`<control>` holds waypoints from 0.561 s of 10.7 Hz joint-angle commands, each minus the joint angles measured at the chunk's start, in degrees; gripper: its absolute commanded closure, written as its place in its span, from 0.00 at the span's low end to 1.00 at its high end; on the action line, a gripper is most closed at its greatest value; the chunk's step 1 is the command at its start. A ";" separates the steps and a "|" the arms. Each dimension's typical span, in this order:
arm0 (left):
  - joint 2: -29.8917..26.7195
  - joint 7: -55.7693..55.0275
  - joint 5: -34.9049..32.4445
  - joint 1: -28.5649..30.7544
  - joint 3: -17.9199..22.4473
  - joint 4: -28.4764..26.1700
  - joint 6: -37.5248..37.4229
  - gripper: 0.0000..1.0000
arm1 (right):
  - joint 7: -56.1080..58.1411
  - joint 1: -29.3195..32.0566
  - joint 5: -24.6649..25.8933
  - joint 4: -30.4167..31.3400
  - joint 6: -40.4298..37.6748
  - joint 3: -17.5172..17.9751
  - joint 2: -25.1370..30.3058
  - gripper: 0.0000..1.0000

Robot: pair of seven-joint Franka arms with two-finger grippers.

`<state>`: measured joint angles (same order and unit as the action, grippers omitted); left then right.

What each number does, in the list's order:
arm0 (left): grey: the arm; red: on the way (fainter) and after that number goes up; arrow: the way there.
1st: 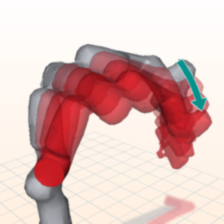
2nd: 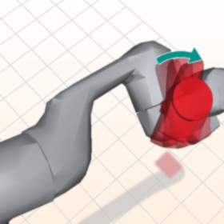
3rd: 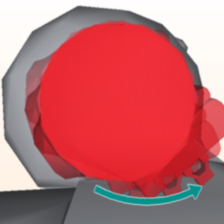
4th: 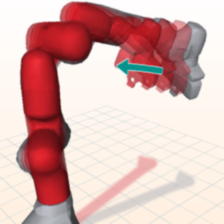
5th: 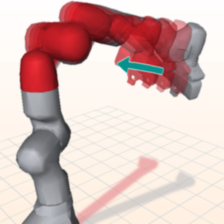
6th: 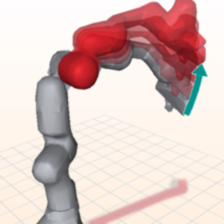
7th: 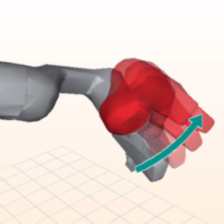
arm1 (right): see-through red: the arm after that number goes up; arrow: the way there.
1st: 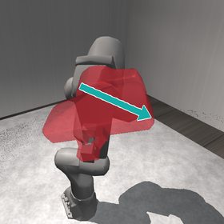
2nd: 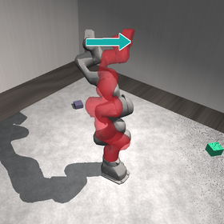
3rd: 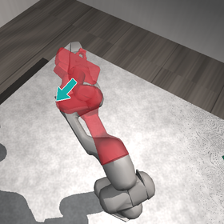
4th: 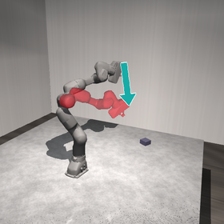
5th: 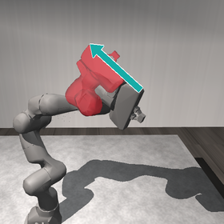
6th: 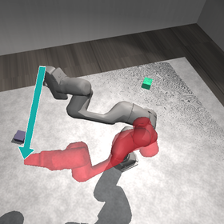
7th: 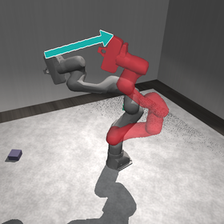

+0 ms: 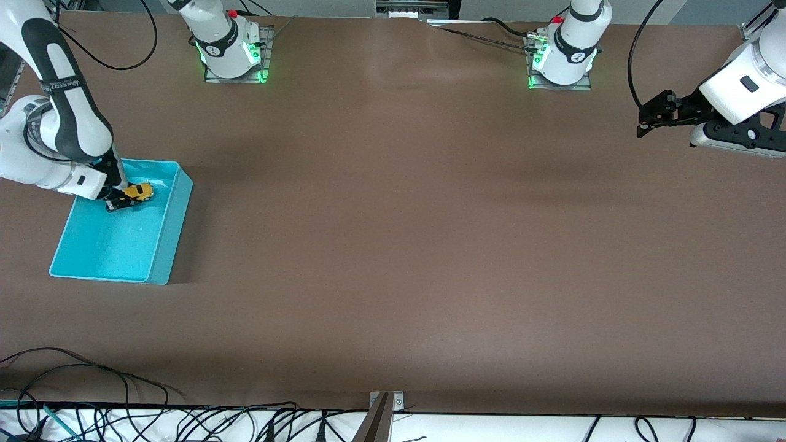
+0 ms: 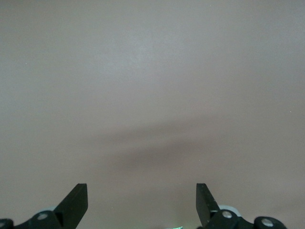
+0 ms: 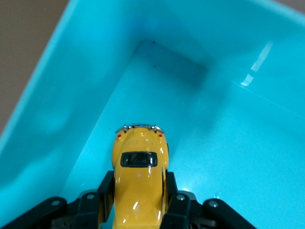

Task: Wind up and store yellow beetle car
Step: 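Lower the car into the cyan bin and open the right gripper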

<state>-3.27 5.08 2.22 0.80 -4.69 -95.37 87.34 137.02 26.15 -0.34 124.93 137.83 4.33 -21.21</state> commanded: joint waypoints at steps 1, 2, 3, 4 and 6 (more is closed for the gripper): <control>0.55 -0.42 -0.19 -0.18 0.03 1.50 -1.03 0.00 | 2.46 2.06 -0.18 -1.62 0.60 0.77 -2.26 1.00; 0.55 -0.33 -0.19 -0.18 0.03 1.50 -1.03 0.00 | 2.37 2.24 -0.53 -1.53 0.25 0.86 -2.26 0.92; 0.55 -0.33 -0.19 -0.18 0.03 1.50 -1.03 0.00 | 2.37 2.33 -1.75 -1.53 -0.45 0.86 -2.26 0.21; 0.55 -0.33 -0.19 -0.18 0.03 1.50 -1.03 0.00 | 2.46 2.76 -3.07 -1.71 -3.16 0.86 -1.91 0.00; 0.55 -0.42 -0.19 -0.18 0.03 1.41 -1.12 0.00 | 2.37 2.85 -4.58 -2.06 -4.50 0.86 -1.56 0.00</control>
<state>-3.27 5.08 2.22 0.80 -4.69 -95.37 87.34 138.09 27.75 -3.15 123.89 135.50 4.37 -23.08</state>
